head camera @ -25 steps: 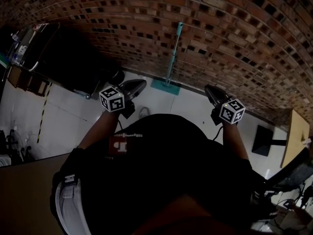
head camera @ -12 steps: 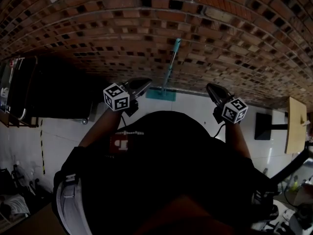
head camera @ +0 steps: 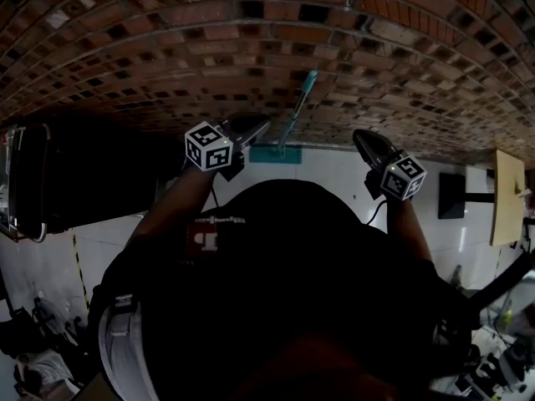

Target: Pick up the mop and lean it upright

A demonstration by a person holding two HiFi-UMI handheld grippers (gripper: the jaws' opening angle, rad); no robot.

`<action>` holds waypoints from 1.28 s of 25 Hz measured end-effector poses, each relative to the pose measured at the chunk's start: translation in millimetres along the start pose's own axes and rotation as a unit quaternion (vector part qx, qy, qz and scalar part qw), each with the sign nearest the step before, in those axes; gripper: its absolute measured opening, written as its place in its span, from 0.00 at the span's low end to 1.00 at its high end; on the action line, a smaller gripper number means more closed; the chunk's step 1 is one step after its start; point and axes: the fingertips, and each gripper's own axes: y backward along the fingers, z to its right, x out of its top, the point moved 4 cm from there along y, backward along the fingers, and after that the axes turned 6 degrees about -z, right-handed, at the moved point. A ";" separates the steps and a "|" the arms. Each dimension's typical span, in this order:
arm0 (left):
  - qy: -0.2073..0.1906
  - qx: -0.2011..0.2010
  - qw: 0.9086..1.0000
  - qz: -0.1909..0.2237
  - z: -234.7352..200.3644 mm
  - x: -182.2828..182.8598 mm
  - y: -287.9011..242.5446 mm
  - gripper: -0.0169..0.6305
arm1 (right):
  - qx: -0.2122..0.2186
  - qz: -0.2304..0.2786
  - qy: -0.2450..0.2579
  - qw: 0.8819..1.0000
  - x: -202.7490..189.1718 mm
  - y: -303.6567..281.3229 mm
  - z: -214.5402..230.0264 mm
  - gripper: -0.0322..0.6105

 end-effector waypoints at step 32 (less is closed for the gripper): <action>-0.001 0.266 0.958 -0.108 -57.2 -9.0 -168.0 0.36 | 0.075 -0.049 -0.007 0.996 -20.1 31.4 109.4 0.07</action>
